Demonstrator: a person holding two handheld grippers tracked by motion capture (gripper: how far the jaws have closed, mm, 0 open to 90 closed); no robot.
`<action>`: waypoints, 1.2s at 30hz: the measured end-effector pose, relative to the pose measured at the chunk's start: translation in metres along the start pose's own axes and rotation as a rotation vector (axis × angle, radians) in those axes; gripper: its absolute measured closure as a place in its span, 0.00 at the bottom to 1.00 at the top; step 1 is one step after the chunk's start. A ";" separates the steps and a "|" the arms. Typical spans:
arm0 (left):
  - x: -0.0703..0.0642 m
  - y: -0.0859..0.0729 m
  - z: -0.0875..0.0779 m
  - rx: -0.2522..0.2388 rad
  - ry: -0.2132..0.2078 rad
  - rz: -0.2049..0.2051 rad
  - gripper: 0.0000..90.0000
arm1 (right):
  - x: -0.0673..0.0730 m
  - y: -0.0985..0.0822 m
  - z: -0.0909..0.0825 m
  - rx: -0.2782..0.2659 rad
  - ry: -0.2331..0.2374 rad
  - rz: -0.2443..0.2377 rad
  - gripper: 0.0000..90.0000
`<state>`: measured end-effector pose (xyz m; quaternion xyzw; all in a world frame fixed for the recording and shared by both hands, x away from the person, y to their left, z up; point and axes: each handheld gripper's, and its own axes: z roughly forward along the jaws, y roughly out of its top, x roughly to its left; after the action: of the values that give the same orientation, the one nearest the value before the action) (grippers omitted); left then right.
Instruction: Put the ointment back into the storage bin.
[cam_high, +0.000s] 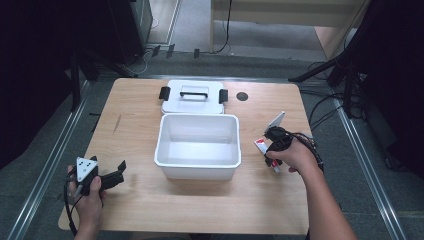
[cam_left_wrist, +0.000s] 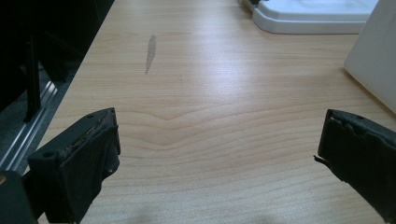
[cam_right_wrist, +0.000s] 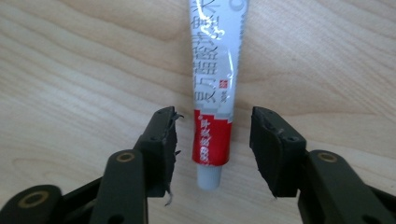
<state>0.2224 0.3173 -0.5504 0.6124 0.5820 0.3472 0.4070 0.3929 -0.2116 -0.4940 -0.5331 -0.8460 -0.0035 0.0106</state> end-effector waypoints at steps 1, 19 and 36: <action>0.000 0.000 0.000 0.001 0.000 0.000 0.00 | 0.000 0.002 0.001 -0.005 -0.002 0.007 0.64; 0.000 0.000 0.000 0.001 0.001 0.002 0.00 | 0.005 0.011 0.010 -0.006 -0.006 0.009 0.79; -0.001 0.000 0.000 0.002 0.002 0.001 0.00 | 0.006 0.009 0.002 -0.035 -0.011 -0.014 0.80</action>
<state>0.2224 0.3168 -0.5505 0.6128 0.5823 0.3475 0.4058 0.3984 -0.2020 -0.4958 -0.5273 -0.8496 -0.0153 -0.0035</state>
